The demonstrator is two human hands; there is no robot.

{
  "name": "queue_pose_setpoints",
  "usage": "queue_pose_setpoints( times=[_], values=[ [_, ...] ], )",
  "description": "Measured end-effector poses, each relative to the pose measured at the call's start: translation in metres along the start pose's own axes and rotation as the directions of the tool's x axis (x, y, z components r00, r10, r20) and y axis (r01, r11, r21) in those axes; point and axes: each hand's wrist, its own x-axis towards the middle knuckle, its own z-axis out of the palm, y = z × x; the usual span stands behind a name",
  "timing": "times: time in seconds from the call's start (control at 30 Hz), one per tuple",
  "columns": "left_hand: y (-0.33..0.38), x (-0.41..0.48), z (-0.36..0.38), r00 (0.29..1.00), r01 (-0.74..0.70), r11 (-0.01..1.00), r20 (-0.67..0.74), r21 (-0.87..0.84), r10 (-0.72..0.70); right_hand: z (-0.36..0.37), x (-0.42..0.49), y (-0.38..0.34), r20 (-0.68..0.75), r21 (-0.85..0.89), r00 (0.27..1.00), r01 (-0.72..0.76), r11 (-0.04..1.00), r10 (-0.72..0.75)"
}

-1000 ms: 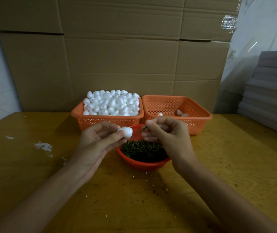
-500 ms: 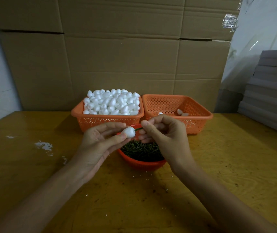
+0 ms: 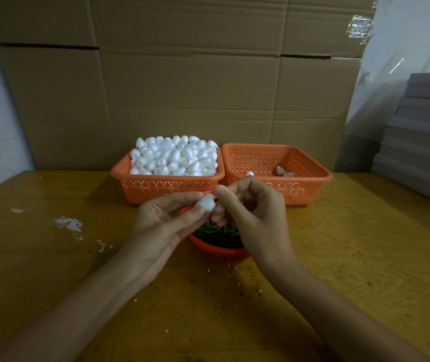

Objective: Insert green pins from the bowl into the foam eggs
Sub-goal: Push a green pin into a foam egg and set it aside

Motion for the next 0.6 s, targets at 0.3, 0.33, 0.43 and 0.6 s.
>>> queue_pose_setpoints(
  times=[0.3, 0.33, 0.43, 0.6],
  values=[
    [-0.0005, 0.0007, -0.0020, 1.000, 0.022, 0.996, 0.010, -0.088, -0.021, 0.0002, -0.0020, -0.0010, -0.018, -0.031, 1.000, 0.011, 0.999, -0.012],
    [-0.0003, 0.0008, -0.0023, 1.000, 0.021, 0.996, 0.013, -0.084, -0.020, 0.0003, -0.0022, -0.0007, -0.020, -0.020, 1.000, 0.002, 1.000, -0.003],
    [-0.0001, 0.0013, -0.0037, 1.000, 0.000, 0.999, 0.009, -0.048, 0.000, 0.0020, -0.0029, 0.0003, -0.014, -0.010, 1.000, -0.008, 1.000, 0.008],
    [-0.0017, 0.0012, -0.0050, 0.999, -0.031, 1.000, 0.017, -0.003, 0.031, 0.0017, -0.0032, 0.0017, -0.021, -0.027, 1.000, -0.017, 0.999, 0.017]
  ],
)
